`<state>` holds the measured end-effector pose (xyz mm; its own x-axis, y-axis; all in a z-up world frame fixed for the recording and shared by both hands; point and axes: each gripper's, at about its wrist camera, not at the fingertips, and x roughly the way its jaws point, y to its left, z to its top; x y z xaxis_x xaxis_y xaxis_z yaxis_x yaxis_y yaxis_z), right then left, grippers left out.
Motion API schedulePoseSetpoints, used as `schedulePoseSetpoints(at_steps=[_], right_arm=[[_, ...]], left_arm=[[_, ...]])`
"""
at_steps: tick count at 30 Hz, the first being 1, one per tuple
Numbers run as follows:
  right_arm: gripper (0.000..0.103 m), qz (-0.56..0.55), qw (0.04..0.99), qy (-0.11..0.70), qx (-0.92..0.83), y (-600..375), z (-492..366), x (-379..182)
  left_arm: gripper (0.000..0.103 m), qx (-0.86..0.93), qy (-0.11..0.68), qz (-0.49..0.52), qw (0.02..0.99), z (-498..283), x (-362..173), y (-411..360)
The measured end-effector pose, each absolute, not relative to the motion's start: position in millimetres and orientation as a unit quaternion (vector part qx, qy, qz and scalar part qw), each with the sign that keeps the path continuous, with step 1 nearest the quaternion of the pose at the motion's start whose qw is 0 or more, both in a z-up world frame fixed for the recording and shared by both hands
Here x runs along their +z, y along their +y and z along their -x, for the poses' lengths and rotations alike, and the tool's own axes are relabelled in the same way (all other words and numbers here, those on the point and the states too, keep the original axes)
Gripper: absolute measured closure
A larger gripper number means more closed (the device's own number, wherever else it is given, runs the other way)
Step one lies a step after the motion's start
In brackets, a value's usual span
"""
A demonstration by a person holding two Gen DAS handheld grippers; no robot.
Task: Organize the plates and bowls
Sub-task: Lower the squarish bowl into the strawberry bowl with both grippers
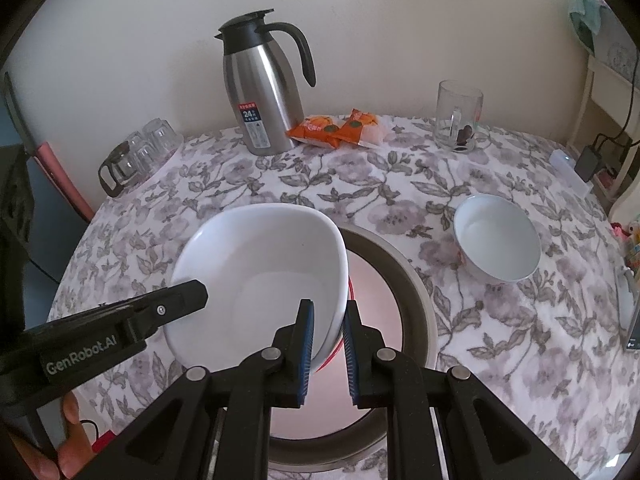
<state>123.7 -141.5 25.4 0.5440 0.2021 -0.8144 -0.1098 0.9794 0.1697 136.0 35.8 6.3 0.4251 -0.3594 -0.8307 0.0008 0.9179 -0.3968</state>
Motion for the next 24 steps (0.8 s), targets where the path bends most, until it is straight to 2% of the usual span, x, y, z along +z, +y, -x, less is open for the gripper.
schedulePoseSetpoints(at_steps=[20, 24], right_arm=[[0.087, -0.053, 0.868, 0.485, 0.090, -140.3, -127.0, 15.1], [0.084, -0.057, 0.867, 0.486, 0.093, -140.8, -127.9, 14.1]], left_arm=[[0.093, -0.104, 0.537, 0.178, 0.818, -138.6, -4.5, 37.3], [0.093, -0.105, 0.538, 0.187, 0.815, -139.2, -4.7, 39.1]])
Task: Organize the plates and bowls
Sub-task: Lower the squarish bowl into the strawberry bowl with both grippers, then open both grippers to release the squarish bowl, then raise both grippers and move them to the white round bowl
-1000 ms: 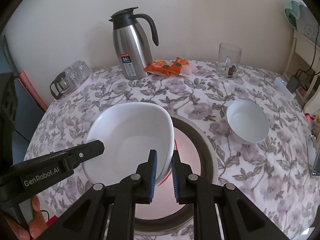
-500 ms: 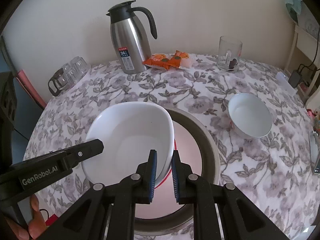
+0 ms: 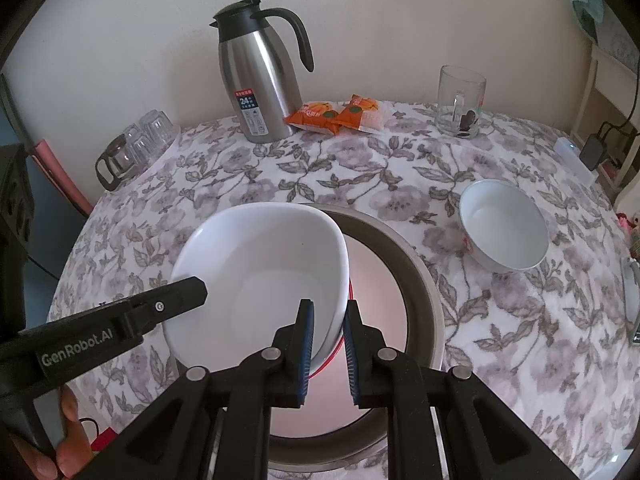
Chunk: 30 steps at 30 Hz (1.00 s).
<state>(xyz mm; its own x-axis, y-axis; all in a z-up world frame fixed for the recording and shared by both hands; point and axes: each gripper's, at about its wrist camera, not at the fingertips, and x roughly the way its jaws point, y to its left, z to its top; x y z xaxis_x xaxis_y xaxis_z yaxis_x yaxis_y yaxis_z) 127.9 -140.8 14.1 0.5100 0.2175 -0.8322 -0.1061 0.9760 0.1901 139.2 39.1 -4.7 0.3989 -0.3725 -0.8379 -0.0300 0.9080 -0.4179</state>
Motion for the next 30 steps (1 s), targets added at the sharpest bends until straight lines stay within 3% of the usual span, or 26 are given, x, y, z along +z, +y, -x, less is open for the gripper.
schedulePoseSetpoints(at_steps=[17, 19, 21, 23, 26, 28, 30], right_arm=[[0.085, -0.065, 0.873, 0.474, 0.092, -147.0, -125.3, 25.3], [0.085, -0.066, 0.876, 0.468, 0.092, -147.9, -124.0, 29.8], [0.084, -0.066, 0.879, 0.463, 0.091, -149.3, -122.6, 34.0], [0.075, -0.066, 0.882, 0.459, 0.087, -150.5, -122.0, 36.3], [0.063, -0.068, 0.883, 0.457, 0.082, -152.5, -121.7, 37.8], [0.045, -0.068, 0.884, 0.455, 0.076, -153.4, -122.0, 37.8], [0.042, -0.069, 0.884, 0.456, 0.071, -155.2, -122.5, 36.6]], left_arm=[[0.090, -0.099, 0.518, 0.195, 0.827, -136.2, 10.6, 51.4], [0.088, -0.094, 0.514, 0.192, 0.831, -135.6, 13.8, 53.3], [0.072, -0.079, 0.509, 0.182, 0.837, -134.9, 16.5, 55.4], [0.061, -0.062, 0.506, 0.177, 0.842, -134.3, 18.2, 58.5], [0.058, -0.058, 0.502, 0.177, 0.844, -134.8, 20.1, 61.7], [0.050, -0.049, 0.501, 0.170, 0.847, -134.6, 20.8, 62.1], [0.043, -0.035, 0.502, 0.159, 0.850, -135.1, 20.8, 62.5]])
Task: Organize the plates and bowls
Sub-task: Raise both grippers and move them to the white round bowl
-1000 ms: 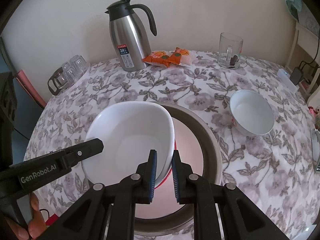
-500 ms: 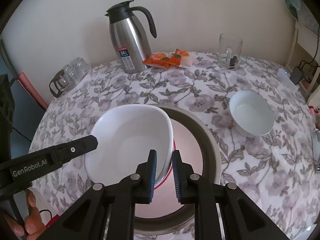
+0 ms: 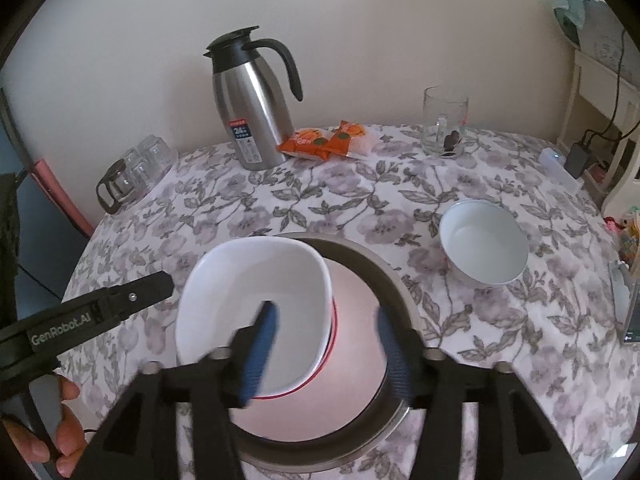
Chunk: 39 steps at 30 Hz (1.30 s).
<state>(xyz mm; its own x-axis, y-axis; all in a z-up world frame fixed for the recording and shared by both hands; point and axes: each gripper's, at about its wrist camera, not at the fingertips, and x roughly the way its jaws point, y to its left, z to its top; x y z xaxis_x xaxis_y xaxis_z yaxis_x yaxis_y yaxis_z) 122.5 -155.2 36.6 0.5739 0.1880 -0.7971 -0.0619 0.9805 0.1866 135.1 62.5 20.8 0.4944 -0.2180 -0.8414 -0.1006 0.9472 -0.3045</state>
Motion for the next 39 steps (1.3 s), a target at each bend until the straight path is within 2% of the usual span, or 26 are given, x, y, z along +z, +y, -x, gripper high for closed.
schedulePoseSetpoints(at_steps=[4, 8, 9, 11, 13, 14, 18, 39], right_arm=[[0.032, -0.074, 0.881, 0.462, 0.062, -159.4, -124.5, 32.4], [0.023, -0.078, 0.880, 0.465, 0.056, -163.3, -126.0, 30.8], [0.019, -0.079, 0.880, 0.465, 0.056, -164.2, -126.0, 31.1], [0.013, -0.080, 0.882, 0.462, 0.057, -165.4, -125.7, 32.0], [0.003, -0.081, 0.883, 0.459, 0.055, -166.6, -125.8, 32.5], [0.000, -0.082, 0.883, 0.458, 0.054, -167.5, -125.7, 32.6], [0.000, -0.088, 0.883, 0.458, 0.049, -172.4, -126.0, 32.5], [0.000, -0.121, 0.892, 0.435, 0.034, -213.2, -122.5, 49.4]], left_arm=[[0.032, -0.015, 0.511, 0.149, 0.847, -137.6, 16.0, 64.7], [0.029, 0.001, 0.514, 0.144, 0.846, -138.6, 12.3, 67.8], [0.022, 0.006, 0.514, 0.142, 0.846, -138.9, 11.7, 68.5], [0.017, 0.013, 0.511, 0.138, 0.848, -139.0, 11.5, 69.4], [0.017, 0.022, 0.506, 0.133, 0.852, -138.5, 12.3, 70.6], [0.016, 0.025, 0.504, 0.132, 0.853, -138.4, 12.7, 71.3], [0.009, 0.042, 0.494, 0.130, 0.859, -138.0, 13.9, 75.0], [0.008, 0.036, 0.431, 0.119, 0.894, -132.2, 39.5, 70.4]])
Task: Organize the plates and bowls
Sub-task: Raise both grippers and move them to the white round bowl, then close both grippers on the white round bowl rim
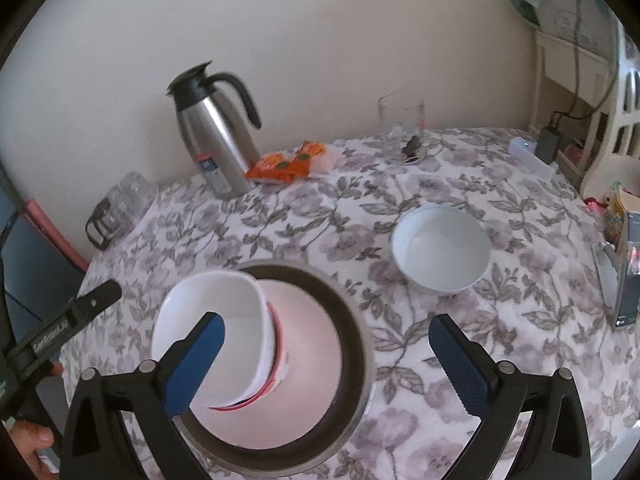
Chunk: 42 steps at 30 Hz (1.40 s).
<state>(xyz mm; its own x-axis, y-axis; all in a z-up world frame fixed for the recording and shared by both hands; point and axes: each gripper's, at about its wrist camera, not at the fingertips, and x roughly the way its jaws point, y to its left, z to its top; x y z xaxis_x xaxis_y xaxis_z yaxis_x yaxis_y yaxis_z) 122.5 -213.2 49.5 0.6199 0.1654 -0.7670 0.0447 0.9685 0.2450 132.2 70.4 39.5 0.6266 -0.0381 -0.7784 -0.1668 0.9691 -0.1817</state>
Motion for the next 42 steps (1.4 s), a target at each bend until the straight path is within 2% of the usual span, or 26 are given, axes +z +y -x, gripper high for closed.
schedulePoseSetpoints(at_steps=[9, 18, 30, 37, 42], right_arm=[[0.000, -0.161, 0.899, 0.406, -0.012, -270.9, -122.2, 59.8], [0.000, -0.194, 0.893, 0.396, -0.088, -336.0, -118.9, 48.0], [0.000, -0.300, 0.834, 0.443, -0.133, -410.3, -122.9, -28.5], [0.000, -0.323, 0.822, 0.448, -0.142, -426.1, -127.3, -47.3], [0.000, -0.320, 0.827, 0.443, -0.132, -420.7, -135.9, -47.8]], left_arm=[[0.008, 0.000, 0.415, 0.119, 0.902, -135.9, 81.0, 39.2], [0.008, -0.098, 0.440, 0.088, 0.888, -157.1, 105.7, -49.7], [0.008, -0.139, 0.534, 0.058, 0.832, -191.0, 56.5, -157.9], [0.010, -0.113, 0.558, 0.032, 0.821, -212.4, 23.5, -191.1], [0.013, -0.103, 0.590, 0.059, 0.798, -228.2, -5.5, -202.9]])
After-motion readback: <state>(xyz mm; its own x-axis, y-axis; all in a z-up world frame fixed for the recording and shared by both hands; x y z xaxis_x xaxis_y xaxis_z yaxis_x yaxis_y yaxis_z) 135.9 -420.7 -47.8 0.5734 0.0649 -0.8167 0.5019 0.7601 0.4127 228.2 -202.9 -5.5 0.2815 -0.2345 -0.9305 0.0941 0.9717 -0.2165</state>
